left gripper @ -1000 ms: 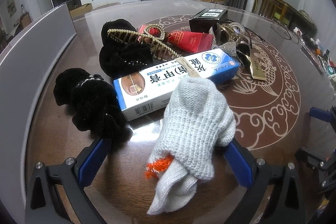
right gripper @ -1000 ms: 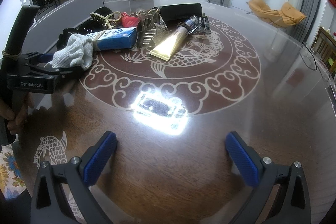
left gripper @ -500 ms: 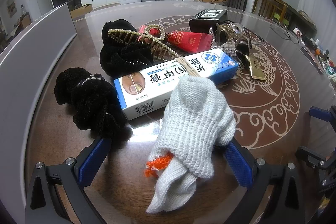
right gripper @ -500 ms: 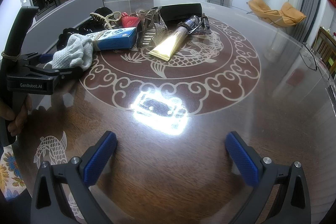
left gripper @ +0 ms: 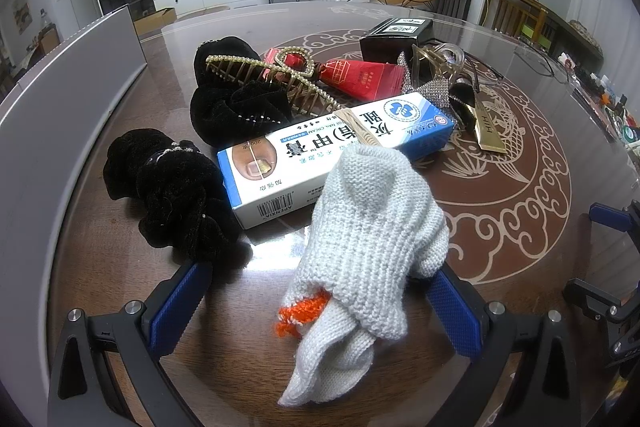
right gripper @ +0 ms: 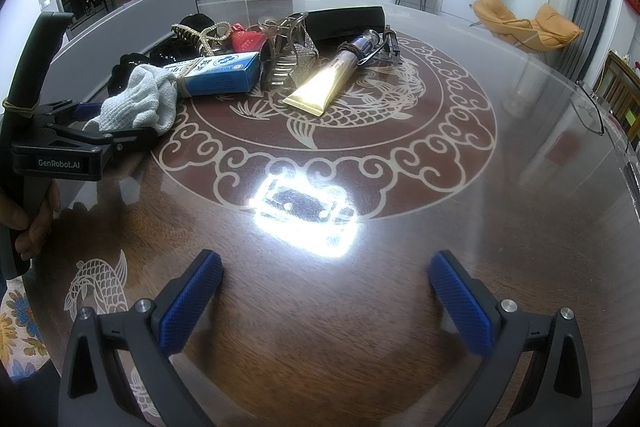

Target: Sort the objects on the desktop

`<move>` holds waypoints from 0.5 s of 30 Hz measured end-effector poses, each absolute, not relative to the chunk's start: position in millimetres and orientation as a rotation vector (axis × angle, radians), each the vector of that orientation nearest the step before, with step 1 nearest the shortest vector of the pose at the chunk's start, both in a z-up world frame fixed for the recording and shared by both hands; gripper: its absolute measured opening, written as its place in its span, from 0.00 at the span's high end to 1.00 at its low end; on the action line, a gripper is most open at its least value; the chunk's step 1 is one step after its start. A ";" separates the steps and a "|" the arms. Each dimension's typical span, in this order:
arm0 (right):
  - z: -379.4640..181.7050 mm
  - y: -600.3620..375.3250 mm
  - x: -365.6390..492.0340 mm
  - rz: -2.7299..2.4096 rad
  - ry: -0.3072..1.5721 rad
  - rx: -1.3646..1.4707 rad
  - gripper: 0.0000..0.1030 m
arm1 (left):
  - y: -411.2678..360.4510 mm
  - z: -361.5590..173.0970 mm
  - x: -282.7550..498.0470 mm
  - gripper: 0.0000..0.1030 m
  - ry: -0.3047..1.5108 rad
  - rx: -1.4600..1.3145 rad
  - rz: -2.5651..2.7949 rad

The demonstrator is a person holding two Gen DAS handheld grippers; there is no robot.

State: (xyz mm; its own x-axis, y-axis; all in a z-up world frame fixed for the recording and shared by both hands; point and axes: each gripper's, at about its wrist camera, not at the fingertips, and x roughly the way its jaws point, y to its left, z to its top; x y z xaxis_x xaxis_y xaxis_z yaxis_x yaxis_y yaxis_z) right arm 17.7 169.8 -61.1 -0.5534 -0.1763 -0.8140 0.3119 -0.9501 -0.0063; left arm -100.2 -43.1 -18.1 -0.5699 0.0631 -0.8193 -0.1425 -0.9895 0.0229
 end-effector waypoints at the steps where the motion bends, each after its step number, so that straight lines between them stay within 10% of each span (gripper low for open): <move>1: -61.1 169.8 17.7 -2.538 0.217 1.306 0.00 | -43.1 -18.1 -100.2 0.00 0.130 -1.394 2.682; 15: -60.9 169.8 17.8 -2.539 0.217 1.305 0.00 | -43.3 -18.5 -100.3 0.00 0.127 -1.393 2.681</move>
State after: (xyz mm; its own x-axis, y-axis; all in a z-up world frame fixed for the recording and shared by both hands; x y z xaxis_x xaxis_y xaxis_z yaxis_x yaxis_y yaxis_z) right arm 17.8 169.8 -60.9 -0.5538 -0.1765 -0.8138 0.3119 -0.9501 -0.0063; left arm -100.3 -43.3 -18.5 -0.5702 0.0661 -0.8189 -0.1431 -0.9895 0.0197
